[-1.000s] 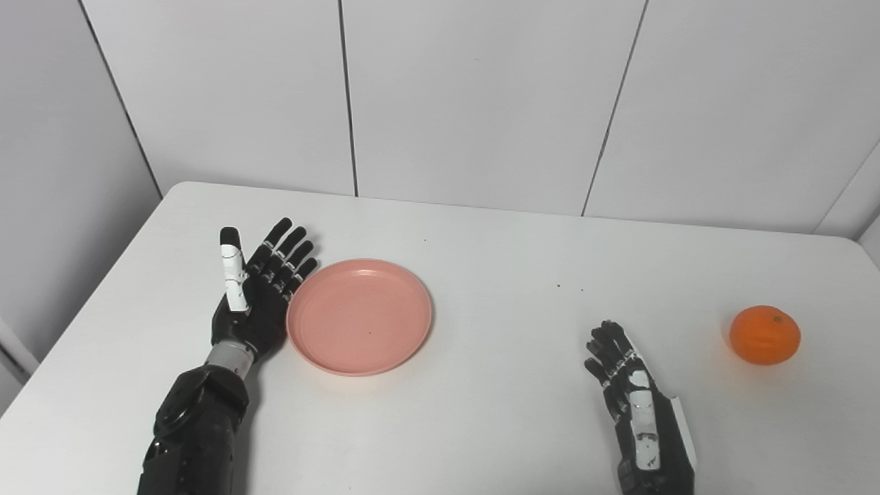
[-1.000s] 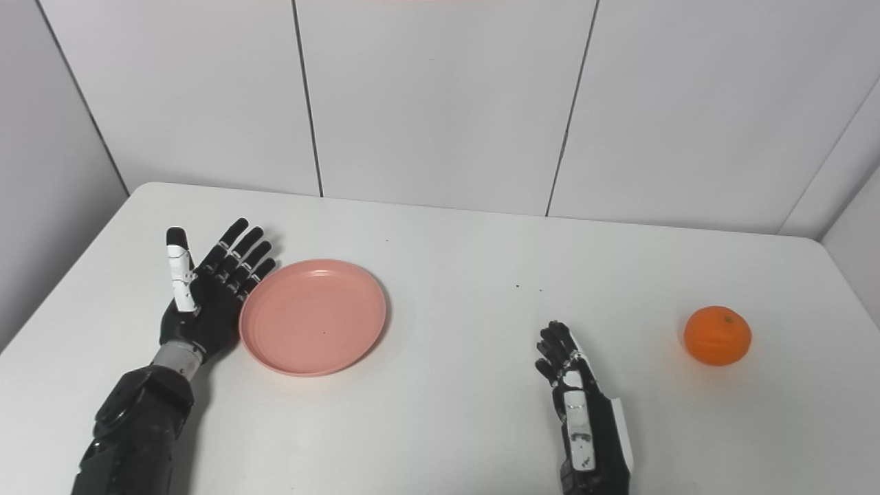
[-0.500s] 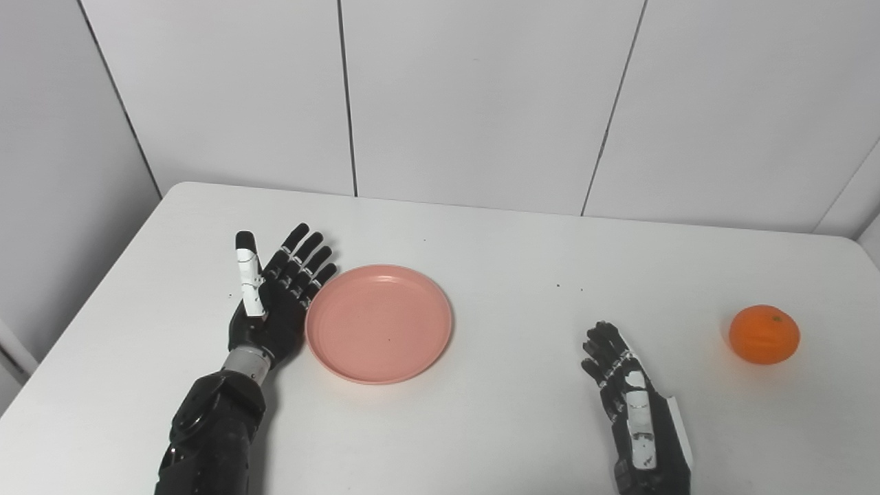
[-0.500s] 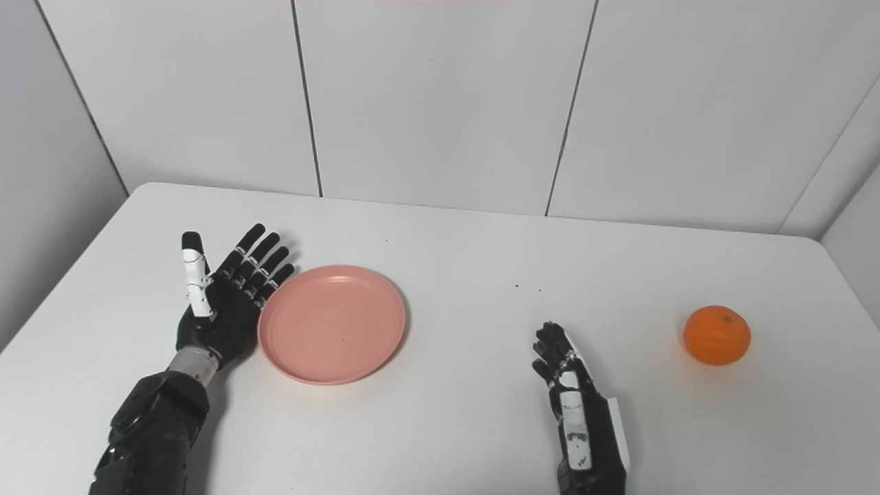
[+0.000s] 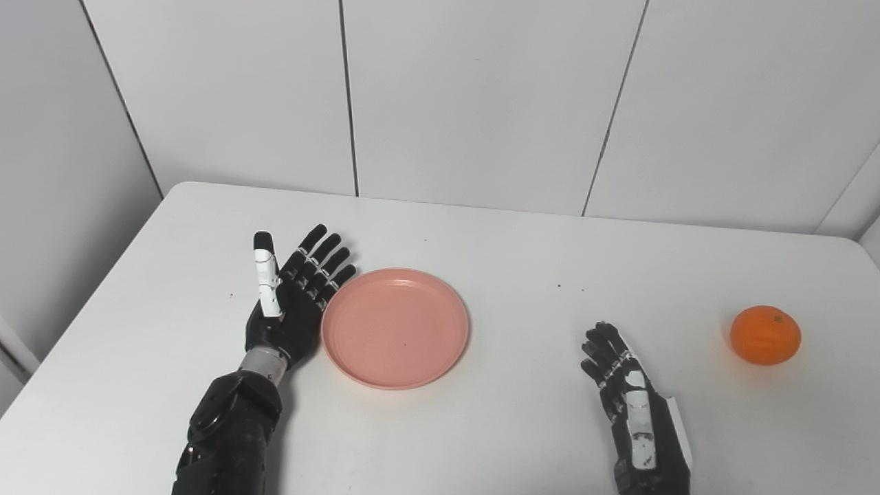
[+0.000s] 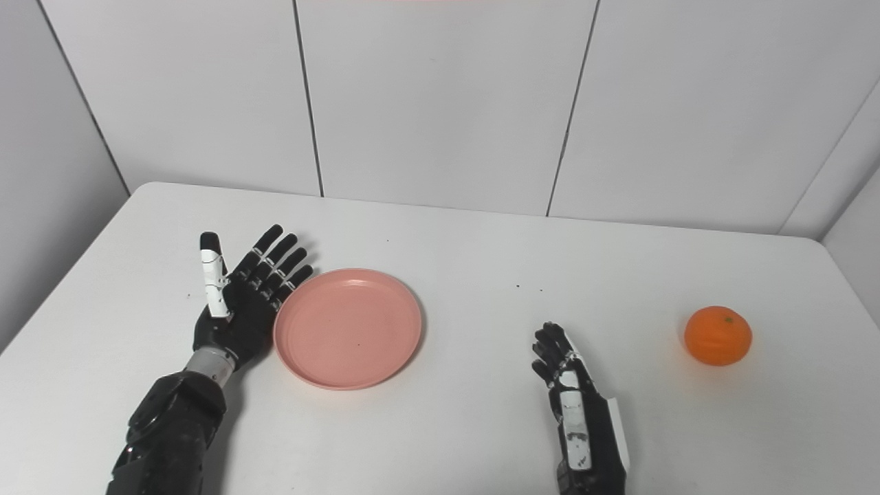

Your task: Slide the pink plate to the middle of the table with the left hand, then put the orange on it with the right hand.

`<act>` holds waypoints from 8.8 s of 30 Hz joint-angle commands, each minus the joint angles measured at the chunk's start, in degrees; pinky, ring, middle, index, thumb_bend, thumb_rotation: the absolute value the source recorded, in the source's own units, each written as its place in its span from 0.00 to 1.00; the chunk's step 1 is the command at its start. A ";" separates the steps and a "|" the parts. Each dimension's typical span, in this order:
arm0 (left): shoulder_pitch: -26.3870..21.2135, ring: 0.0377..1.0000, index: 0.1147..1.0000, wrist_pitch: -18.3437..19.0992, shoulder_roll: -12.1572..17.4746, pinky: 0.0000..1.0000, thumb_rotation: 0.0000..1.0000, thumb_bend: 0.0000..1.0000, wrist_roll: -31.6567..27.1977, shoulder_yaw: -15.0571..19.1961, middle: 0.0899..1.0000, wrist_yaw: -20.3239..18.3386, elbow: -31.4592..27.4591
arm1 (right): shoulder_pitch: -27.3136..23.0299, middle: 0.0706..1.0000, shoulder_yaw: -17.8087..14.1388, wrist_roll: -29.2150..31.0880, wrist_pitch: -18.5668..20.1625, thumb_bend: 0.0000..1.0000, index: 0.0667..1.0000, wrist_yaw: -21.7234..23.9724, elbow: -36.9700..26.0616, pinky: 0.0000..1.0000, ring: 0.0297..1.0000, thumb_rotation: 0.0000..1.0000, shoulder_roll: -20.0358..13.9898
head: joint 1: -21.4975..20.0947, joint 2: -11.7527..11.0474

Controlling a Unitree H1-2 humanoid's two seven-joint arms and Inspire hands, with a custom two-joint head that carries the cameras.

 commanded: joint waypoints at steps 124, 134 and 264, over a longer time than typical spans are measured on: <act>-0.68 0.89 0.77 3.73 -4.75 0.91 0.87 0.94 1.24 -3.26 0.83 0.65 4.69 | -13.20 0.88 -5.52 -31.15 7.28 0.79 0.85 -7.69 -11.70 0.84 0.88 1.00 -9.43 | -14.36 -0.59; -0.84 0.88 0.79 3.69 -4.70 0.92 0.89 0.93 1.34 -3.29 0.82 0.24 5.09 | -17.47 0.90 -3.58 -49.10 13.76 0.86 0.85 -4.44 -10.82 0.90 0.91 1.00 -16.93 | -14.16 -0.73; 0.25 0.89 0.84 5.20 -3.92 0.97 0.90 0.90 1.39 -3.52 0.82 -1.20 4.29 | -26.97 0.75 1.36 -57.52 18.32 0.87 0.77 -1.38 17.46 0.74 0.74 0.91 -36.33 | -14.62 -0.03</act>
